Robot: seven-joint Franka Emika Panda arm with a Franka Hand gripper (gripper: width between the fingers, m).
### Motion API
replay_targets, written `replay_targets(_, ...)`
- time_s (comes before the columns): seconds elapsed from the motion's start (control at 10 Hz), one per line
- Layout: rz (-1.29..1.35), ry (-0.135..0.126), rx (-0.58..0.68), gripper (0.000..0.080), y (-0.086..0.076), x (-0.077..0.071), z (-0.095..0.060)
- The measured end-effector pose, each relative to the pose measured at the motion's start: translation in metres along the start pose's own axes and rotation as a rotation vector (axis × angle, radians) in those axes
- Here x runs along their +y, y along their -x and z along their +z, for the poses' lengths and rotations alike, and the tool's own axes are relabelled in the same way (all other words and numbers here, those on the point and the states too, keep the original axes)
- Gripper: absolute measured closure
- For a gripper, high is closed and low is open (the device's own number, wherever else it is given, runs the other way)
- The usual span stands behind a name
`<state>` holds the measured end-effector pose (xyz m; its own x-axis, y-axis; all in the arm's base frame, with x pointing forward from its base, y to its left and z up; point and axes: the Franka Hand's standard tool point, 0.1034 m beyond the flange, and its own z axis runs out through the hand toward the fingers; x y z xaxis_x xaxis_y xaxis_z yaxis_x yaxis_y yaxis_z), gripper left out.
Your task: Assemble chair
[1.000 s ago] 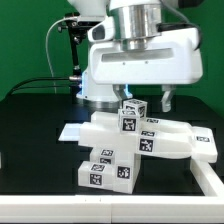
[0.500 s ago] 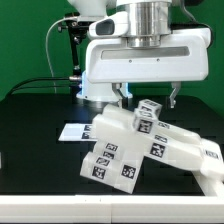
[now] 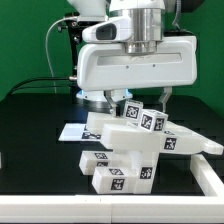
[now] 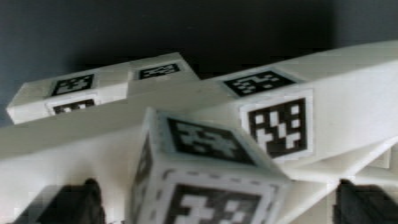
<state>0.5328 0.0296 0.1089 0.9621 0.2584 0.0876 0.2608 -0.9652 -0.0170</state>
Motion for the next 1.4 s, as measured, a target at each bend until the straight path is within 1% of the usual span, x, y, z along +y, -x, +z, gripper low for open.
replay_targets(0.3,-0.182,0.008,-0.009,0.0150,0.005,0.027,0.005)
replay_targets(0.4,-0.254,0.009,-0.013,0.0150,0.007,0.033,0.007)
replay_targets(0.6,-0.337,0.015,-0.018,0.0150,0.007,0.040,0.009)
replay_targets(0.7,-0.343,0.018,-0.013,0.0150,0.000,0.039,0.009)
replay_targets(0.8,-0.379,0.019,-0.013,0.0150,0.000,0.040,0.009)
replay_targets(0.9,-0.369,0.021,-0.011,0.0273,0.000,0.041,0.008)
replay_targets(1.0,-0.369,0.021,-0.011,0.0273,0.000,0.041,0.008)
replay_targets(1.2,-0.332,0.021,-0.010,0.0537,0.000,0.041,0.008)
replay_targets(1.4,-0.287,0.020,-0.009,0.0535,0.000,0.041,0.008)
